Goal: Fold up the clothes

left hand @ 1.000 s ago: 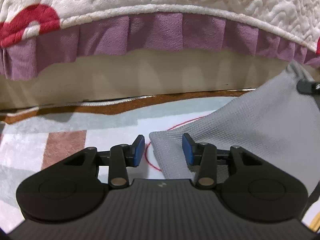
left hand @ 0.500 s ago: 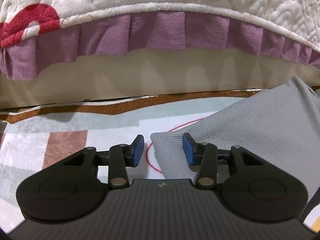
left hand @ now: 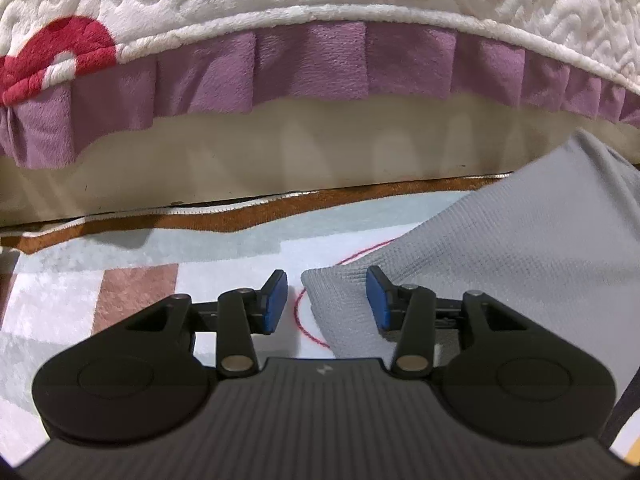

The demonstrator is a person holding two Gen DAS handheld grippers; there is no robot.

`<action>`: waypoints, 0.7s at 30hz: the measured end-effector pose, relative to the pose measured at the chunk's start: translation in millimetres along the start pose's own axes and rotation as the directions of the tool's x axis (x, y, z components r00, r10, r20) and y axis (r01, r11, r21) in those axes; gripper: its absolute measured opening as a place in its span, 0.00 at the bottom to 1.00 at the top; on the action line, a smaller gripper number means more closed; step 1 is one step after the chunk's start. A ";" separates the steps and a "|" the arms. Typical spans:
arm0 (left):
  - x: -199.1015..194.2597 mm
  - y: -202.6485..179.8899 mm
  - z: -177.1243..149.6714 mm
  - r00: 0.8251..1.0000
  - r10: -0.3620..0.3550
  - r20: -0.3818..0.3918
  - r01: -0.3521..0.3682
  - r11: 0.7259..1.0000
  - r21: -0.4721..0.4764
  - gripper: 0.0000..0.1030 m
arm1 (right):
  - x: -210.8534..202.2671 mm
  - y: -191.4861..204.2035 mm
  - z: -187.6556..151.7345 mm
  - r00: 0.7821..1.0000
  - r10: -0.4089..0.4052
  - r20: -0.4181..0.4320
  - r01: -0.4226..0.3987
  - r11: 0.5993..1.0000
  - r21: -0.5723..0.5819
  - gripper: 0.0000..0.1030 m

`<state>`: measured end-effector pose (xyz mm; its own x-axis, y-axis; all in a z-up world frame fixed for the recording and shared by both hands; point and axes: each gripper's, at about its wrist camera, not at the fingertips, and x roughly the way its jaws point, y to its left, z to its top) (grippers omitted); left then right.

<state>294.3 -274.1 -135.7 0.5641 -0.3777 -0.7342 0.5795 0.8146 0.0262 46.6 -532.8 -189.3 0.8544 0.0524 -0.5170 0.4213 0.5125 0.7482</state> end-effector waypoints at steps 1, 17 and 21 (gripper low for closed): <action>1.0 0.9 0.5 1.000 -0.002 -0.002 0.002 1.000 -0.002 0.42 | -1.1 -0.4 2.7 1.000 -0.005 -0.001 0.005 1.000 -0.027 0.39; -96.9 -54.3 -58.9 0.942 -0.299 0.153 0.227 0.902 0.366 0.64 | 3.9 -10.3 13.2 0.998 0.052 -0.042 -0.052 0.999 0.006 0.38; -78.8 -84.2 -81.8 0.926 -0.377 -0.001 0.341 0.837 0.428 0.65 | 3.0 -0.4 16.6 0.998 0.034 -0.062 -0.037 0.998 -0.058 0.37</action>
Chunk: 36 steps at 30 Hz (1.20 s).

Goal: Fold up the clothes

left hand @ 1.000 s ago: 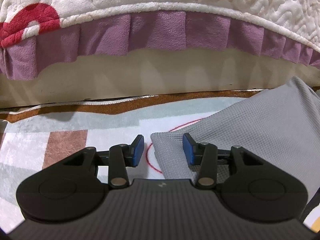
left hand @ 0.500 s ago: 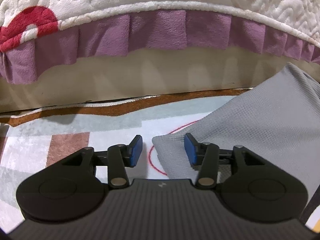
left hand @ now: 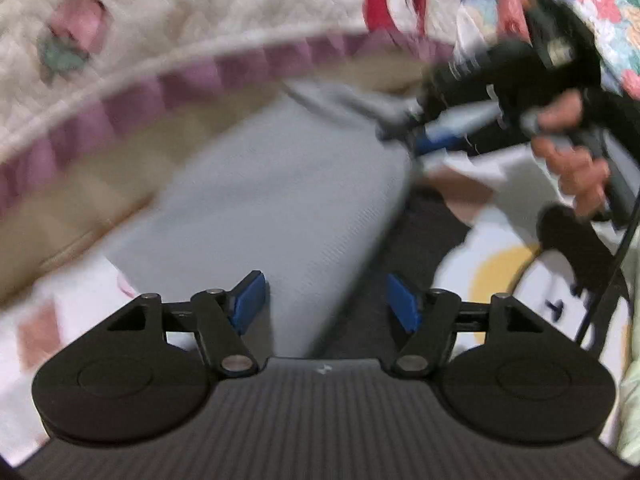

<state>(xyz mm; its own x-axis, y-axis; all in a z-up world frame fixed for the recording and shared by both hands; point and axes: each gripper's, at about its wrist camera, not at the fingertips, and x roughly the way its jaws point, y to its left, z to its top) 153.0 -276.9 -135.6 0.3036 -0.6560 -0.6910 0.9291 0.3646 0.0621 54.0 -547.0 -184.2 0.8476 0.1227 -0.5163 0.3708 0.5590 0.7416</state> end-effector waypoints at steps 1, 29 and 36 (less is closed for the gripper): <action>7.4 -6.3 -0.4 0.999 0.049 -0.010 -0.049 0.999 0.022 0.65 | 0.6 2.1 2.2 1.000 -0.008 -0.011 0.008 1.000 -0.006 0.37; 19.6 16.1 11.1 0.987 0.150 -0.055 -0.154 0.986 -0.072 0.45 | -31.9 1.9 27.6 1.000 -0.009 -0.018 0.008 1.000 -0.016 0.59; 15.1 49.2 17.0 0.996 0.066 -0.065 -0.085 0.934 -0.347 0.36 | 21.3 -11.3 -8.9 0.991 0.004 -0.135 -0.001 1.000 0.023 0.68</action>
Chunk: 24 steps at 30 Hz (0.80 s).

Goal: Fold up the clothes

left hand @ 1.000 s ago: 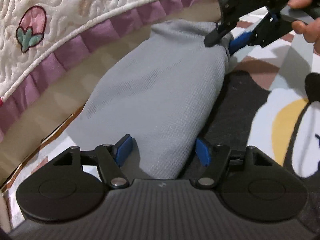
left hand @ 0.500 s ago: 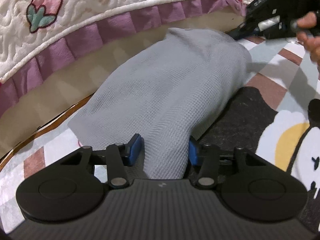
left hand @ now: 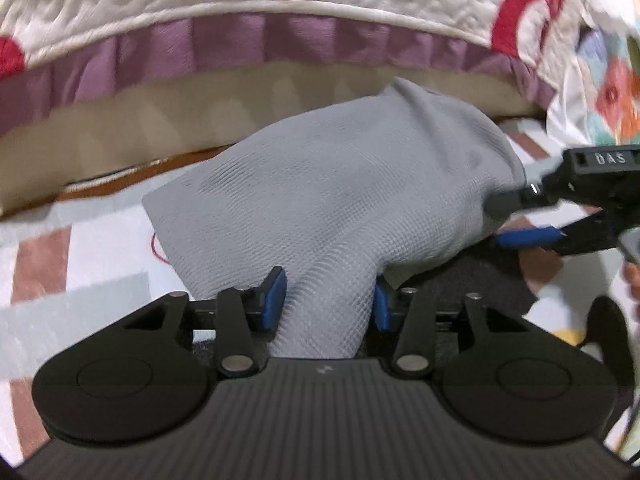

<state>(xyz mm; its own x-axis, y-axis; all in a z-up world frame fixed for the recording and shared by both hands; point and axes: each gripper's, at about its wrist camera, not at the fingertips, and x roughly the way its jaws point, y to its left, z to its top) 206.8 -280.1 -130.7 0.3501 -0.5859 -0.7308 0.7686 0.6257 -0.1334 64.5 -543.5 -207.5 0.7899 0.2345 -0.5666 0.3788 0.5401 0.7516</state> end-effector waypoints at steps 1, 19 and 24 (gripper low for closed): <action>-0.9 0.9 0.5 1.000 -0.001 -0.007 0.001 1.000 -0.008 0.35 | 1.9 1.6 6.9 0.999 0.008 0.031 -0.008 1.000 -0.012 0.67; -70.0 -63.8 -61.8 0.994 0.053 -0.097 -0.028 0.970 0.240 0.19 | -49.8 -17.9 -7.9 0.994 0.095 0.053 -0.092 0.993 -0.070 0.29; -92.4 -89.1 -97.6 0.995 0.057 -0.076 -0.038 0.971 0.237 0.50 | -57.5 -40.0 -15.4 0.993 -0.052 0.110 0.057 0.997 -0.045 0.29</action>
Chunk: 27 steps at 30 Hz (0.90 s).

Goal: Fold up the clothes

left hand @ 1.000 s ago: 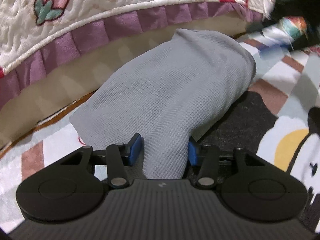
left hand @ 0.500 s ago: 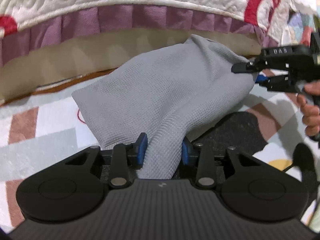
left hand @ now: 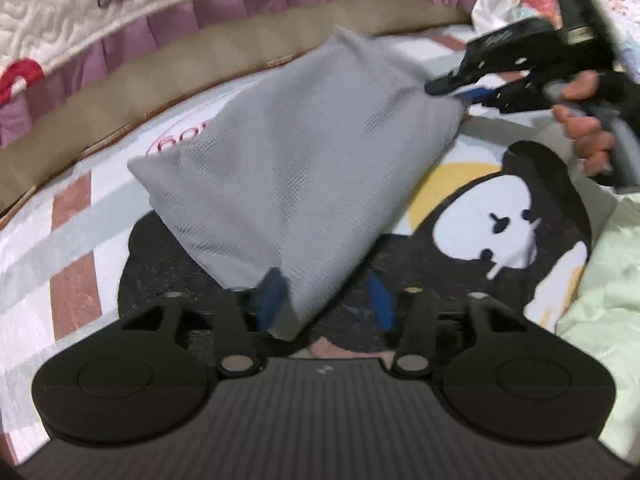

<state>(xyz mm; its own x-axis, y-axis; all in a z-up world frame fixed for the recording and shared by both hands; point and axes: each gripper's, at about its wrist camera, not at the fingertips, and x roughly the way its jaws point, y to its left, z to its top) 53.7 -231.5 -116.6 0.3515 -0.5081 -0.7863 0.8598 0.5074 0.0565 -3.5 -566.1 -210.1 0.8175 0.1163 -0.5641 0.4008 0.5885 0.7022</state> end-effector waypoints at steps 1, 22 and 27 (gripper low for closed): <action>-1.7 0.2 -4.6 1.000 0.002 0.022 -0.003 1.000 0.017 0.50 | -1.4 -2.8 3.4 0.997 -0.066 0.034 0.066 0.998 -0.008 0.21; 49.1 139.6 -11.5 0.993 0.018 0.119 0.057 0.803 -0.594 0.50 | -17.0 27.9 -30.1 0.984 -0.015 -0.178 -0.012 0.989 -0.147 0.38; 61.4 149.2 -9.6 0.983 0.016 0.185 0.109 0.756 -0.646 0.56 | -3.3 23.5 -32.4 0.977 0.080 -0.197 -0.082 0.997 -0.001 0.56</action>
<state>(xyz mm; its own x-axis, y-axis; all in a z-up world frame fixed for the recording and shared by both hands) 200.0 -180.3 -162.4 0.4275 -0.6196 -0.6583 0.4487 0.7776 -0.4405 -10.2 -526.8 -205.8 0.7492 0.3187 -0.5806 0.3318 0.5782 0.7454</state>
